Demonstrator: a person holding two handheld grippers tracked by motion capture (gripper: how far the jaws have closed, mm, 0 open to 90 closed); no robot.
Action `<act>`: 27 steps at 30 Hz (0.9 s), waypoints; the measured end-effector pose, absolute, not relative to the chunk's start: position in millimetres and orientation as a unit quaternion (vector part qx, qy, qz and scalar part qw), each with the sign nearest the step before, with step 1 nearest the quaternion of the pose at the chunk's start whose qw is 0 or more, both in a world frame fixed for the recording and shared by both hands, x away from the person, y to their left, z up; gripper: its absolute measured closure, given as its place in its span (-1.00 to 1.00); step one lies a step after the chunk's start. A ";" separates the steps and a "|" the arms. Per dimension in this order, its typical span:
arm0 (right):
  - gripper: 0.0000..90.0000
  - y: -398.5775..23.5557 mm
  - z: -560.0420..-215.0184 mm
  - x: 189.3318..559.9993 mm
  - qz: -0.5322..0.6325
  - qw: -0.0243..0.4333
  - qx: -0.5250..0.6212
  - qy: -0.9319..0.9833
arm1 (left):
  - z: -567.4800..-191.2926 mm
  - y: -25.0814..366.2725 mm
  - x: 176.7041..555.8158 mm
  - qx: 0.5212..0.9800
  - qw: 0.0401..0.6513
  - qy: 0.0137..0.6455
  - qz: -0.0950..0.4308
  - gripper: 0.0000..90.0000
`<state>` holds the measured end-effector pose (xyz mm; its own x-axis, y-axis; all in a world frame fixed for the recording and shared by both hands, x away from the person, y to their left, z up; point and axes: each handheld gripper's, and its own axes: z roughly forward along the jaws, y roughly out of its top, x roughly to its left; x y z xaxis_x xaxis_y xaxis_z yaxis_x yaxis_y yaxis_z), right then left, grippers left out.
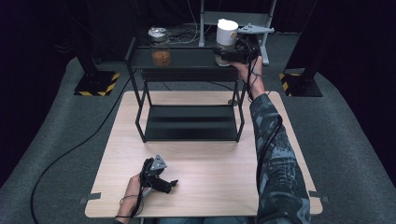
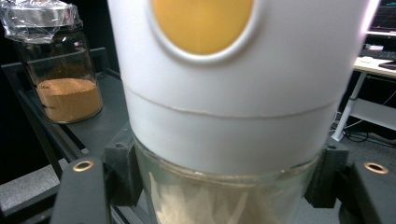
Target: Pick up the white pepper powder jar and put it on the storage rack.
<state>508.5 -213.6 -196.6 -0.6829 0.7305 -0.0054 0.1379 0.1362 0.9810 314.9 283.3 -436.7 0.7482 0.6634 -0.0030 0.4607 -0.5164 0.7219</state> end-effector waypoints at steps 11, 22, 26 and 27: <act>-0.35 -212.8 -197.0 507.9 0.582 0.257 0.307 0.708 | -436.7 283.3 314.9 0.860 0.367 0.327 0.138 -0.99; -0.76 -232.4 -178.2 501.1 0.568 0.226 0.318 0.725 | -436.8 283.4 314.8 0.860 0.367 0.327 0.138 -0.99; -0.89 -242.0 -167.2 491.7 0.546 0.218 0.308 0.748 | -436.7 283.4 314.8 0.860 0.367 0.327 0.138 -0.99; -0.91 -243.9 -165.9 488.1 0.542 0.220 0.304 0.752 | -436.8 283.4 314.8 0.860 0.368 0.327 0.138 -0.99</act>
